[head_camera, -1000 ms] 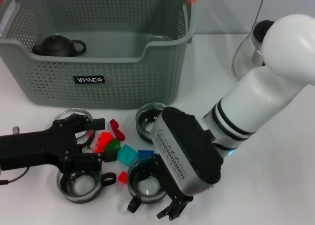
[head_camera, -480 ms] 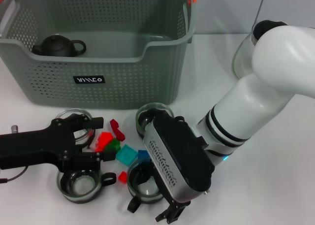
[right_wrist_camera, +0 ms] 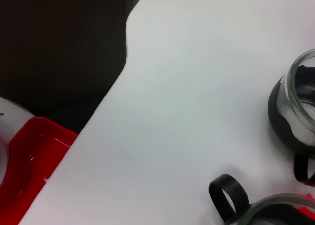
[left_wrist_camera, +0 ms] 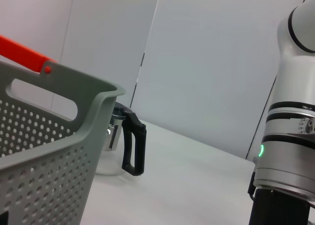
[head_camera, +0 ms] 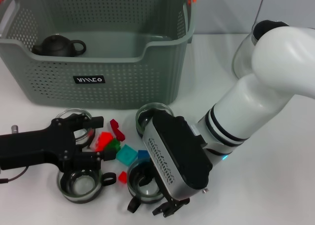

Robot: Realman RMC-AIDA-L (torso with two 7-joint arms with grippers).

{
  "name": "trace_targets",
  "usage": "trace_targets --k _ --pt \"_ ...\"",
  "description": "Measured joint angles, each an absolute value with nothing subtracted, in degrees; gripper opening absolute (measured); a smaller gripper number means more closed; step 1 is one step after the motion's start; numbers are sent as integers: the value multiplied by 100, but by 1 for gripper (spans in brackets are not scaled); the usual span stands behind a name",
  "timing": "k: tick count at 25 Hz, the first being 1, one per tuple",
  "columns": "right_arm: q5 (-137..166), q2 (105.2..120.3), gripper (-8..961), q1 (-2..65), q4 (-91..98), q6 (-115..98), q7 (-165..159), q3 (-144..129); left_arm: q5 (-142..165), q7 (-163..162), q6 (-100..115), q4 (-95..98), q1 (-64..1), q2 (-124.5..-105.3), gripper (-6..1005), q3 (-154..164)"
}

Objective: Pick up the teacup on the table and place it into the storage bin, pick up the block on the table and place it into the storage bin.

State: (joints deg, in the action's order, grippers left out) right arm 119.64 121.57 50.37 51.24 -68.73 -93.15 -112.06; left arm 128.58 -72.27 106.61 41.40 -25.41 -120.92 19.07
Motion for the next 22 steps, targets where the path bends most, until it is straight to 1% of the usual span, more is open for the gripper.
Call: trace_targets --k 4,15,20,22 --pt "11978 12147 587 5044 5147 -6900 -9342 -11227 12858 -7188 10667 4140 -2521 -12094 934 1898" --pt "12204 12153 368 5108 5209 -7027 -9605 -11263 12858 -7128 10675 4139 -2503 -12094 934 1890" --pt "12200 12152 134 5094 5272 -7075 -9631 -11246 12858 -7128 10685 4139 -2496 -12094 934 1881" --pt "12200 12144 108 5066 5349 -7090 -9660 -11244 12858 -7128 10694 4139 -2496 -12093 934 1854"
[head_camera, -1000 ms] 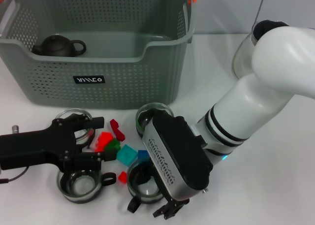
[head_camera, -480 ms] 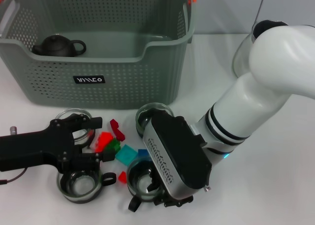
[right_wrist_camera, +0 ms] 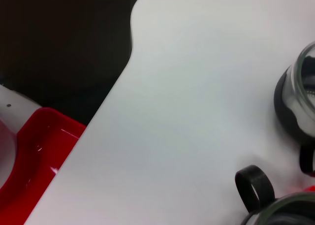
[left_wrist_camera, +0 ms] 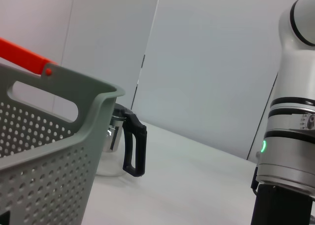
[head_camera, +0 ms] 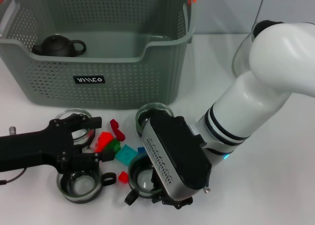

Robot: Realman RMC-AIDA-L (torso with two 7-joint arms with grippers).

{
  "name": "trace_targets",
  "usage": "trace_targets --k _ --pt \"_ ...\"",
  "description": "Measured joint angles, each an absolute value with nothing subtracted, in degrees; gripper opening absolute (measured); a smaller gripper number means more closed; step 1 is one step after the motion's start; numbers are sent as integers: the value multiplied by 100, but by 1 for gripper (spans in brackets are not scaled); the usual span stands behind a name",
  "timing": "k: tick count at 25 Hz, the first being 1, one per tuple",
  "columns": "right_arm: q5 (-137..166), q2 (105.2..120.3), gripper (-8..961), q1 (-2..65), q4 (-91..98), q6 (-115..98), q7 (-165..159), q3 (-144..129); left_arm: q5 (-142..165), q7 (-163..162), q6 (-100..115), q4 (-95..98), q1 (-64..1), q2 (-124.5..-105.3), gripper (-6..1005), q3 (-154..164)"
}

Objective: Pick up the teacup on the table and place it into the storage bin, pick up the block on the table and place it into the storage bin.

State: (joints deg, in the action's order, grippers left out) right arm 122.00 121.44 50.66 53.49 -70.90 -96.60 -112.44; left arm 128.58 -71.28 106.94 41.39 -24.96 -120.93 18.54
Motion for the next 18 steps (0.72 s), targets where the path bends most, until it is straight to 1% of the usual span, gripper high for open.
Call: trace_targets --k 4,11,18 --pt "12192 12129 55 5040 5438 -7168 -9713 -11201 12858 -7128 10734 4147 -2496 -12087 934 1829" --pt "12178 12101 57 4932 5626 -7246 -9920 -11047 12858 -7128 10758 4188 -2448 -12079 934 1828" --pt "12157 12073 56 4621 5944 -7508 -10057 -10591 12898 -7132 10857 4258 -2412 -12063 934 1828"
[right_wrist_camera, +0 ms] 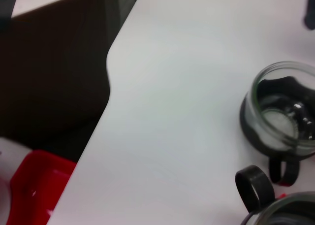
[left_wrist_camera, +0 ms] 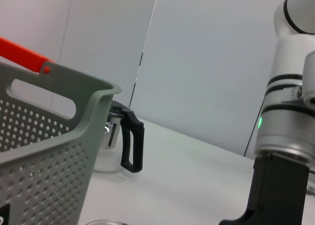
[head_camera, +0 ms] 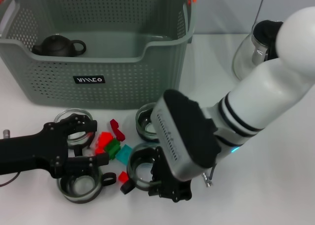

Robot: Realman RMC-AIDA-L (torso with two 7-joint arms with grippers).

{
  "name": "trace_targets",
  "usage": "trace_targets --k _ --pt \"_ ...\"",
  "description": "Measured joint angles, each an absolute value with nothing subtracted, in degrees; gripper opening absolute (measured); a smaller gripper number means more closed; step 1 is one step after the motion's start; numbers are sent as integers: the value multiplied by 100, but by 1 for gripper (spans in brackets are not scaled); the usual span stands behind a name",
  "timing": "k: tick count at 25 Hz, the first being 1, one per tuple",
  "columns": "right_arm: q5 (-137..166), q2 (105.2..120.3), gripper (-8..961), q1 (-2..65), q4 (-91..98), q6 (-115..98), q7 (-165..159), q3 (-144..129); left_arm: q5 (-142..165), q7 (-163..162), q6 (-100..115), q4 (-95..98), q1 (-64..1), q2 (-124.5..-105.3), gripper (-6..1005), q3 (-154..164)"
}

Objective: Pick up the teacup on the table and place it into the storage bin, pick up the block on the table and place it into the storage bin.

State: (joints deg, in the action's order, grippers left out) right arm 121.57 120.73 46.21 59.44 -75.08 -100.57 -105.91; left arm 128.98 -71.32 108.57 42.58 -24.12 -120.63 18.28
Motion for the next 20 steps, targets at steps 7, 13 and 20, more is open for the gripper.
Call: trace_targets --k 7,13,20 --pt "12066 12047 57 4178 6398 -7911 -10062 -9917 12909 -7128 10877 4352 -2348 -12048 934 1828" --pt "12000 12036 56 4000 6547 -8201 -10063 -9446 12909 -7137 10908 4406 -2320 -12049 934 1828" --pt "11993 12040 57 3940 6650 -8549 -10044 -8988 12911 -7134 10908 4388 -2320 -12050 935 1828"
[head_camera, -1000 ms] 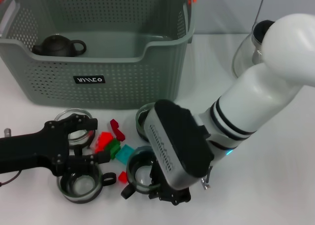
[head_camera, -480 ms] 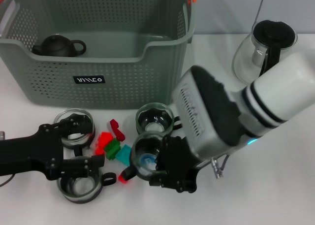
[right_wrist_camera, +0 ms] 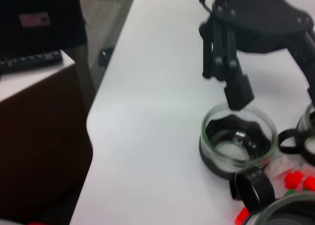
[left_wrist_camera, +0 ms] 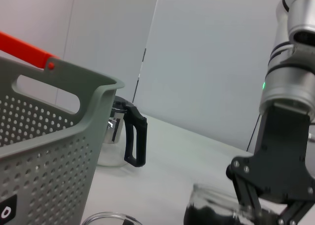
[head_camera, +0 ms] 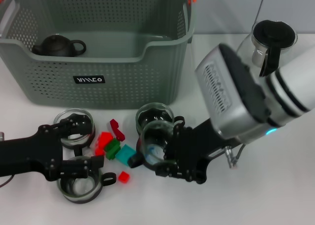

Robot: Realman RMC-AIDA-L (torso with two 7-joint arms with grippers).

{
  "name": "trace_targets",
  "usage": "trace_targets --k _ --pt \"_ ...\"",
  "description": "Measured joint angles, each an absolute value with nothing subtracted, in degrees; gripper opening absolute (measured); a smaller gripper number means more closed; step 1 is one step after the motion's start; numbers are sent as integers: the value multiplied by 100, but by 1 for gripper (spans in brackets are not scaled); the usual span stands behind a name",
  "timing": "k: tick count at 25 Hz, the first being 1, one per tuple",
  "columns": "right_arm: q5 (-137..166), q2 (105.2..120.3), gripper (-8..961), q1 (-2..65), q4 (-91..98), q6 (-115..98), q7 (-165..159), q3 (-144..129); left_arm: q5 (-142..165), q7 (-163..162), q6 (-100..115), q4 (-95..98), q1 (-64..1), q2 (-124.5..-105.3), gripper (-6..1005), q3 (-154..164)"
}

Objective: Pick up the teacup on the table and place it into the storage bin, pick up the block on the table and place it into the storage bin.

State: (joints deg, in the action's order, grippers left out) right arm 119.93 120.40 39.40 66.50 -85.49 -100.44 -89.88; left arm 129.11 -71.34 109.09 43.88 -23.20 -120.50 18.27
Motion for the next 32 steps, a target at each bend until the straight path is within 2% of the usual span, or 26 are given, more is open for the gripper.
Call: trace_targets --k 9,16,24,32 --pt "11550 12030 56 4038 7240 -9761 -10330 -7707 12897 -7052 10909 4375 -2278 -12075 935 1827" --pt "11233 12023 57 4748 7254 -9985 -10689 -6525 12876 -7030 10910 4333 -2334 -12086 935 1870" --pt "11784 12037 56 6192 5944 -8092 -11032 -6324 12865 -6984 10863 4131 -2527 -12105 935 1875" --pt "11893 12082 56 7205 3971 -5402 -11004 -7087 12843 -7009 10890 4021 -2597 -12102 935 1832"
